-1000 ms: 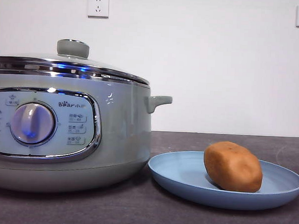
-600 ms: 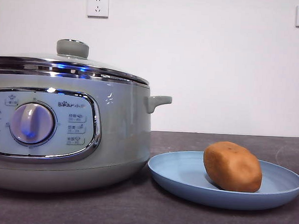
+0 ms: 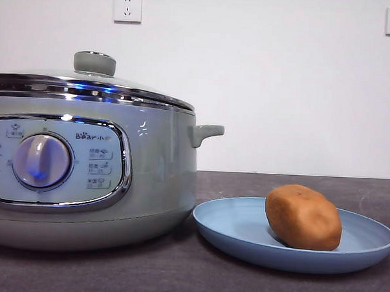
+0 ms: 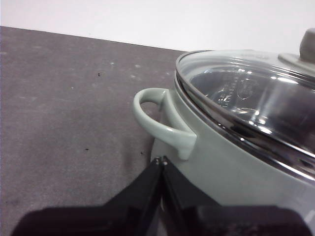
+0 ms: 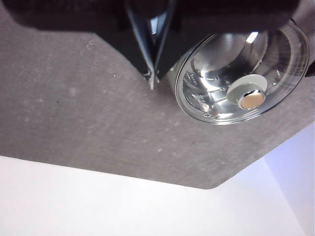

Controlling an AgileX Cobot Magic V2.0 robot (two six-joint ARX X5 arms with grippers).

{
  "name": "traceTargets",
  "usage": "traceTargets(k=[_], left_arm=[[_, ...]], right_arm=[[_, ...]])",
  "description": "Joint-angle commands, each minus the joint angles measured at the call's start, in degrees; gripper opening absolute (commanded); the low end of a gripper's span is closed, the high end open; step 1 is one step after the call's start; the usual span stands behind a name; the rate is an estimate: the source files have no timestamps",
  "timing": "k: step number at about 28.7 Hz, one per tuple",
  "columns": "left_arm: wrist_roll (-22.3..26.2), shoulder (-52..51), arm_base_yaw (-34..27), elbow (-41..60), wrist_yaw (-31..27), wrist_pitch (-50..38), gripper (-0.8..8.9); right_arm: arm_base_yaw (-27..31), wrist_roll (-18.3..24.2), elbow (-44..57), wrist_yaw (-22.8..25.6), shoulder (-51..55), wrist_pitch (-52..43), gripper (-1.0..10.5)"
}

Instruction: Take the potato out from the steamer,put the potato on the plate,close the lid

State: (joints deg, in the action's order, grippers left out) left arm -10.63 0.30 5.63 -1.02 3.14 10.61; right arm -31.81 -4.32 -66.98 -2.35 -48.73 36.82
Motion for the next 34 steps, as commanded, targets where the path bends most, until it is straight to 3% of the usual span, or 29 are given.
traceTargets(k=[1,30,34], left_arm=[[-0.33,-0.17,-0.15,0.83,-0.07,0.11,-0.04],[-0.31,-0.15,-0.15,0.83,-0.09,-0.28,-0.04],[-0.31,-0.15,-0.15,0.83,-0.09,-0.28,-0.04]], right_arm=[[-0.07,-0.57,-0.07,0.17,0.04,-0.28,0.0],[-0.07,-0.55,-0.07,0.17,0.17,-0.26,0.0],[1.09,3.96,-0.04,3.91,0.55,0.96,0.0]])
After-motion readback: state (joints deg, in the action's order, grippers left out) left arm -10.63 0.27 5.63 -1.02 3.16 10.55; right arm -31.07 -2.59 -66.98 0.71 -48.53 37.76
